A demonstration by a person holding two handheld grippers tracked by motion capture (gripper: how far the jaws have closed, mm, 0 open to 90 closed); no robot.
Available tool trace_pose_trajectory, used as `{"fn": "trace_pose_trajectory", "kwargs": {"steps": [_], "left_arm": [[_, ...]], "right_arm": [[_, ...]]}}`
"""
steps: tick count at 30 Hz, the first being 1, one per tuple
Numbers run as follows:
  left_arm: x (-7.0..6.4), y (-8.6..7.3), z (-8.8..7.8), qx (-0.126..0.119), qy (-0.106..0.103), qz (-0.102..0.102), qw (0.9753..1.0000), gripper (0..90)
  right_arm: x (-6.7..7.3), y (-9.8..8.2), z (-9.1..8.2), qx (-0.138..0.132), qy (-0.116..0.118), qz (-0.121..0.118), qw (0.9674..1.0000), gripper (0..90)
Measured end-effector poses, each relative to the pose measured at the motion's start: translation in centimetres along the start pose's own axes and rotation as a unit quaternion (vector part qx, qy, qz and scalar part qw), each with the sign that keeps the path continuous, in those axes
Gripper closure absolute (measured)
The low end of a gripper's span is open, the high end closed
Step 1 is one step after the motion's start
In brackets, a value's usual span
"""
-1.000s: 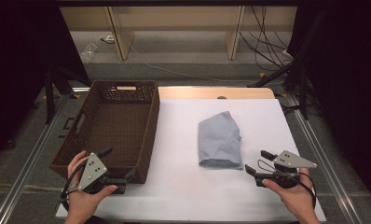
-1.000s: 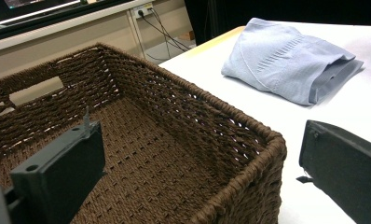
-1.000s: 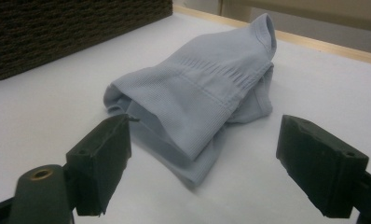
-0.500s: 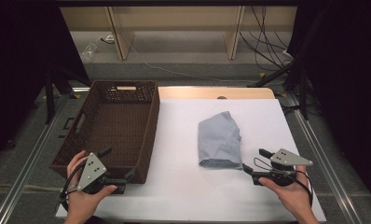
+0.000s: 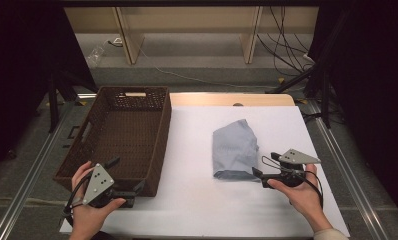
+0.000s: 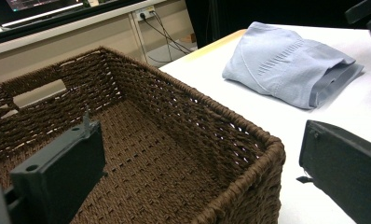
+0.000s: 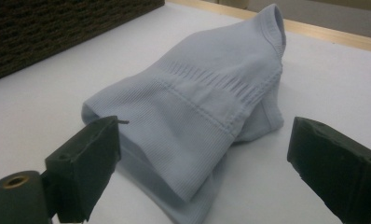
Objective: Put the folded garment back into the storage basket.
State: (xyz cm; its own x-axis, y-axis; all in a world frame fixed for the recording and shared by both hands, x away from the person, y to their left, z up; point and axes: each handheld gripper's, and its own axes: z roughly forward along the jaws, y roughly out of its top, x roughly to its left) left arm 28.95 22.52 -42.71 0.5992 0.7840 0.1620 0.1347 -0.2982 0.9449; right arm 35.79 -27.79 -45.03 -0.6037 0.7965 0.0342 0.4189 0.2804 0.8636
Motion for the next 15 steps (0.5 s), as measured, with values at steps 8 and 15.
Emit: {"fn": "trace_pose_trajectory", "kwargs": {"steps": [8, 15], "left_arm": [[0.0, 0.0, 0.0, 0.001, 0.000, -0.001, 1.0000, 0.0], [-0.1, 0.1, 0.0, -0.001, 0.000, 0.000, 1.0000, 0.0]], "right_arm": [[-0.3, 0.4, 2.4, 0.029, 0.007, 0.002, 0.9996, 9.1], [-0.7, 0.8, 4.4, 0.049, 0.006, 0.006, 0.9988, 9.1]]}}
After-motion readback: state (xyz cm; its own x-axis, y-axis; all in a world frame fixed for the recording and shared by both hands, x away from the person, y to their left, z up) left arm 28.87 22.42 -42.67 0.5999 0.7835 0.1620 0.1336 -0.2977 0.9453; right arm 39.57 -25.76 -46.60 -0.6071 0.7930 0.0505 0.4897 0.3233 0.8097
